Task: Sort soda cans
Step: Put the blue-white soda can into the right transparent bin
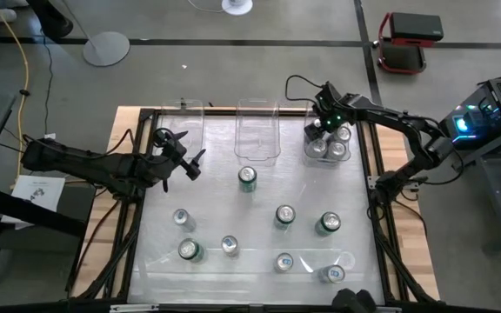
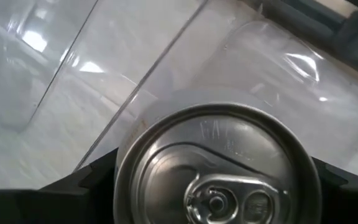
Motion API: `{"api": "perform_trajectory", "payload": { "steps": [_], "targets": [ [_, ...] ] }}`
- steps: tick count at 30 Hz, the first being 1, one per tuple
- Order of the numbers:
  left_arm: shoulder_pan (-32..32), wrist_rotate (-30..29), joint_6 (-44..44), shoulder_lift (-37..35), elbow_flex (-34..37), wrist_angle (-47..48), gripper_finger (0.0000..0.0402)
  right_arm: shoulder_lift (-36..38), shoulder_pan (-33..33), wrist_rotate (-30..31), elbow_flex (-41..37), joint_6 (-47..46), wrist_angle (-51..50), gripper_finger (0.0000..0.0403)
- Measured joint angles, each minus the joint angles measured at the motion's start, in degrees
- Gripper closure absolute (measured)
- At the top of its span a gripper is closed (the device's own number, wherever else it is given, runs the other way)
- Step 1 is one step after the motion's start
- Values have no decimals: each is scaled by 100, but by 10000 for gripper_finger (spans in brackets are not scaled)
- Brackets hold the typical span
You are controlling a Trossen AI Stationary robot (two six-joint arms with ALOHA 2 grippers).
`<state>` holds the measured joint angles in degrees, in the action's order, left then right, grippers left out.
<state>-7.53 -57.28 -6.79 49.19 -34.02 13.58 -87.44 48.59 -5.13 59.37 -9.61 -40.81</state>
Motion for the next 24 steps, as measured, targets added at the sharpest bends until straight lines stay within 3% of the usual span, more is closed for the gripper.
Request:
{"api": "perform_trajectory", "payload": {
  "steps": [12, 24],
  "targets": [
    [0, 11, 1, 0, 0, 7, 35, -2, 172, -315, 4, -79, -158, 60],
    [0, 13, 0, 0, 0, 7, 35, -4, 167, -139, 658, 62, -753, 57]
  ]
}}
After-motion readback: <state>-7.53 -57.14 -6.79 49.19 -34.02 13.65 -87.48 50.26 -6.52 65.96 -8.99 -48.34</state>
